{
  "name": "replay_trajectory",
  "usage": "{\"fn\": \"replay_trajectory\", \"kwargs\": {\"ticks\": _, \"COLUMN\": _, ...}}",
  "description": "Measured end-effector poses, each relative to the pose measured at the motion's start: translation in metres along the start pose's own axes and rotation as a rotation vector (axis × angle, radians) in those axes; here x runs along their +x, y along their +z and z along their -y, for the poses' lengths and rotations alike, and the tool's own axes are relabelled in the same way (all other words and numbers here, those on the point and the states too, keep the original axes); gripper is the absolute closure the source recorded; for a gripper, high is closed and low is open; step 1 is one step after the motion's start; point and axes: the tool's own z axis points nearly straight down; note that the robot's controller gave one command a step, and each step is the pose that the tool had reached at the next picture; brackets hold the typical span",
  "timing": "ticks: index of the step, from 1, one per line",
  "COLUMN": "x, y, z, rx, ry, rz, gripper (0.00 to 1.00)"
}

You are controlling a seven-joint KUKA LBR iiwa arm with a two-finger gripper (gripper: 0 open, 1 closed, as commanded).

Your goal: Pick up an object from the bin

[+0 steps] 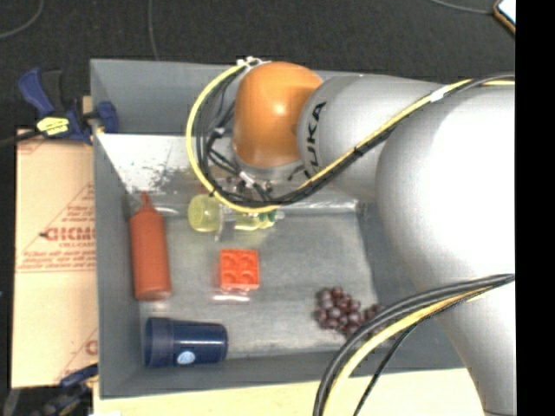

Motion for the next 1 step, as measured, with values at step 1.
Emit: {"fn": "replay_trajectory", "kwargs": {"ticks": 1, "x": -0.0013, "y": -0.0532, "z": -0.0001, "rx": 0.0, "ry": 0.001, "rz": -0.001, "gripper": 1.0}}
